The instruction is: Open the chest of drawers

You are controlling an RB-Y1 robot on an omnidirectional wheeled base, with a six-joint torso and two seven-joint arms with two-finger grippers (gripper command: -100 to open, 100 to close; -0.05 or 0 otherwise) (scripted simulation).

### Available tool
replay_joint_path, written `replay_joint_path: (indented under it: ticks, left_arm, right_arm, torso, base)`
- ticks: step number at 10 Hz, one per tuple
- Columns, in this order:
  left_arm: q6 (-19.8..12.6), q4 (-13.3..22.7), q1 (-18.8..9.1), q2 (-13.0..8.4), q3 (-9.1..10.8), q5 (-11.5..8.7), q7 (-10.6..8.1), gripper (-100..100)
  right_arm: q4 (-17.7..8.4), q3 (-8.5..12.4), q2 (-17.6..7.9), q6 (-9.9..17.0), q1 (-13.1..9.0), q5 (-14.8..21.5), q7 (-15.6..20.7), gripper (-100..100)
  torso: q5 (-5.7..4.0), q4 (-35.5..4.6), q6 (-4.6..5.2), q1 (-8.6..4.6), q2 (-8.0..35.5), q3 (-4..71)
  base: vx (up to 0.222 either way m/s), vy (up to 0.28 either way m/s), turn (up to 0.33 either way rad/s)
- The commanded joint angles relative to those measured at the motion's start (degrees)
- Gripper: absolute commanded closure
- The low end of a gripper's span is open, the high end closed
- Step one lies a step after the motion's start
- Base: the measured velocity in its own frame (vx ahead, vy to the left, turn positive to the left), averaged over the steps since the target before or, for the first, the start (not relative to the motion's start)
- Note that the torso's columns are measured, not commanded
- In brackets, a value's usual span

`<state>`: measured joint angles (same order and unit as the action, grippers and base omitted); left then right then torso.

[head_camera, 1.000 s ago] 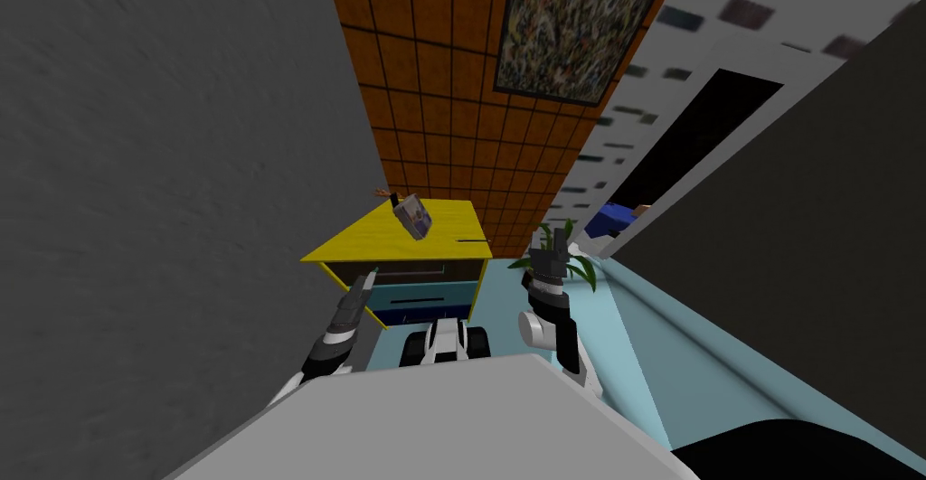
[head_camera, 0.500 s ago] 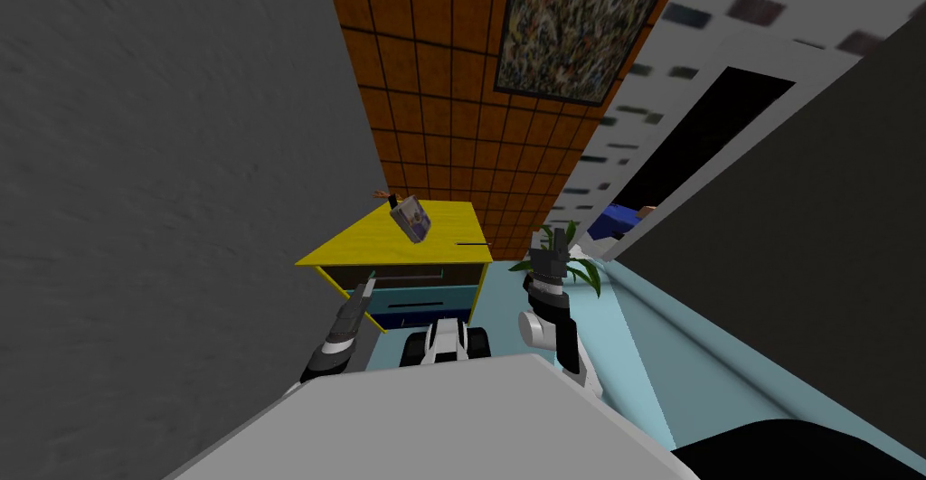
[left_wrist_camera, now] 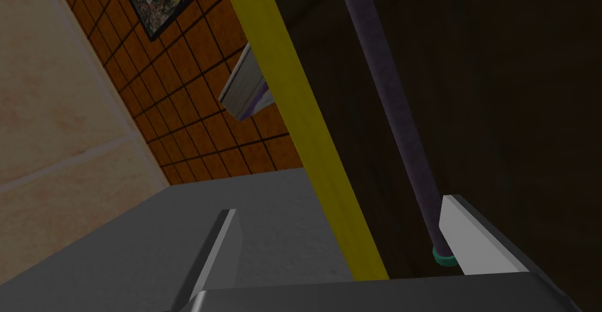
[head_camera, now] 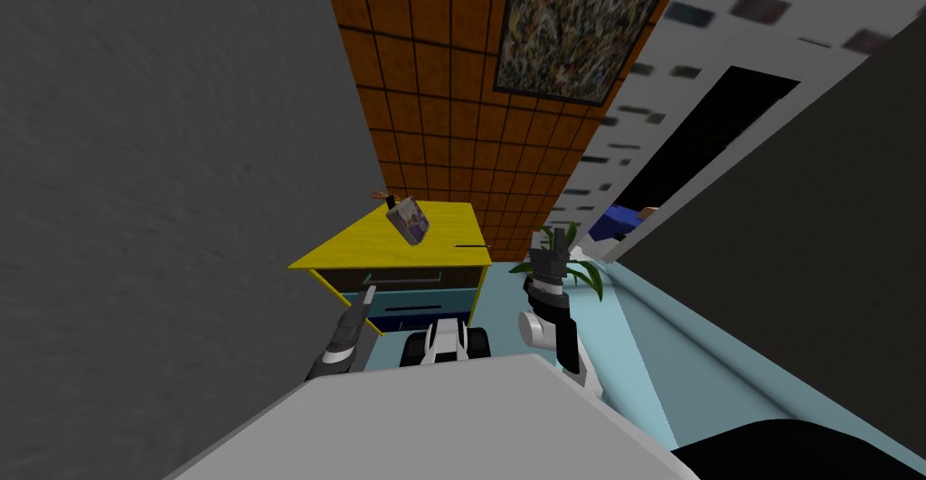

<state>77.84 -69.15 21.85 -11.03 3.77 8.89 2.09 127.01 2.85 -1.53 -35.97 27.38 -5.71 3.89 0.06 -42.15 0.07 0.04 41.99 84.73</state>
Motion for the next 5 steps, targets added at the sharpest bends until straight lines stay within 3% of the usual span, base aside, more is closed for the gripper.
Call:
replay_joint_path:
  ticks: [1, 5]
  left_arm:
    - [2.77, 4.25, -0.33, 1.20, -0.16, 0.45, 0.58, -100]
    - [7.81, 11.39, -1.33, 4.21, -0.09, 0.91, 1.38, -100]
  right_arm:
    - [0.00, 0.00, 0.00, 0.00, 0.00, 0.00, 0.00, 0]
    - [0.00, 0.00, 0.00, 0.00, -0.01, 0.00, 0.00, 0]
  torso:
    - [-0.04, -0.09, -0.05, -0.02, 0.17, -0.10]
    - [-0.06, -0.15, -0.06, -0.03, 0.38, -0.21]
  base:
    - [0.062, -0.021, 0.019]
    - [0.038, -0.018, 0.010]
